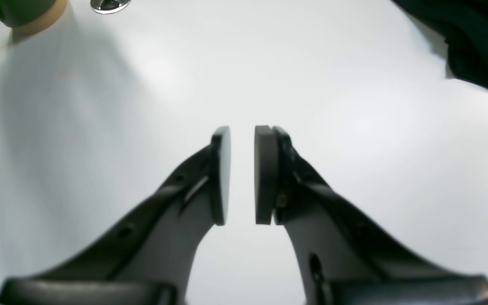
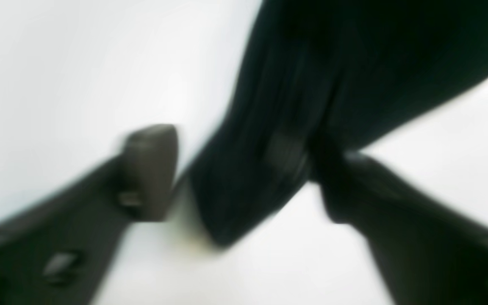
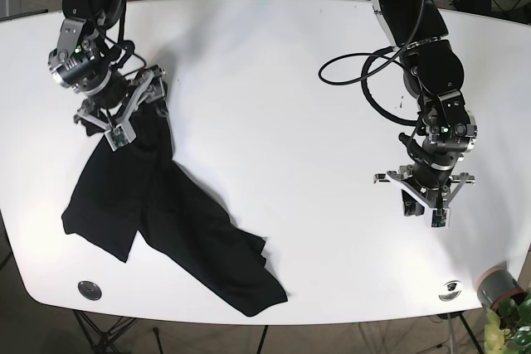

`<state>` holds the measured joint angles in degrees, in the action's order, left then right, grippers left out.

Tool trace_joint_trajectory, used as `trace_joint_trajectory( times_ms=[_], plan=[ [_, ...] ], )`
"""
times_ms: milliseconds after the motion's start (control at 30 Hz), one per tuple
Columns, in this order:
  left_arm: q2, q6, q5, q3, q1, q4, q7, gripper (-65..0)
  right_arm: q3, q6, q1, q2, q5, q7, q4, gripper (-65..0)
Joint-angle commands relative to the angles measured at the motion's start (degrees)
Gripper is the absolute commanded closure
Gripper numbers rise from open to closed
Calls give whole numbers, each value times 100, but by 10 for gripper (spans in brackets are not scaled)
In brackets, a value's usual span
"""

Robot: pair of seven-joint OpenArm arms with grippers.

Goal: Fold the T-shirt properly
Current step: 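Release with the left gripper and drag the shirt with the right gripper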

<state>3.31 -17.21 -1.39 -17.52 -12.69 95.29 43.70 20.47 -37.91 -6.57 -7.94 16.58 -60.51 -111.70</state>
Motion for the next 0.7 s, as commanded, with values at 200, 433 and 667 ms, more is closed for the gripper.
trace_joint_trajectory(
  times_ms=[200,433,667],
  plan=[
    [34,11,-59,-2,-19,120,-137,-82,-469,50,1778,-89,-9,113,1443,-572],
    [60,11,-50,-2,60,120,-129,-82,-785,50,3246,-98,-18,376,3210,-525],
    [86,11,-50,-2,122,129,-129,-82,-1594,68,4327,-265,-502,1414,5214,-526]
  ],
)
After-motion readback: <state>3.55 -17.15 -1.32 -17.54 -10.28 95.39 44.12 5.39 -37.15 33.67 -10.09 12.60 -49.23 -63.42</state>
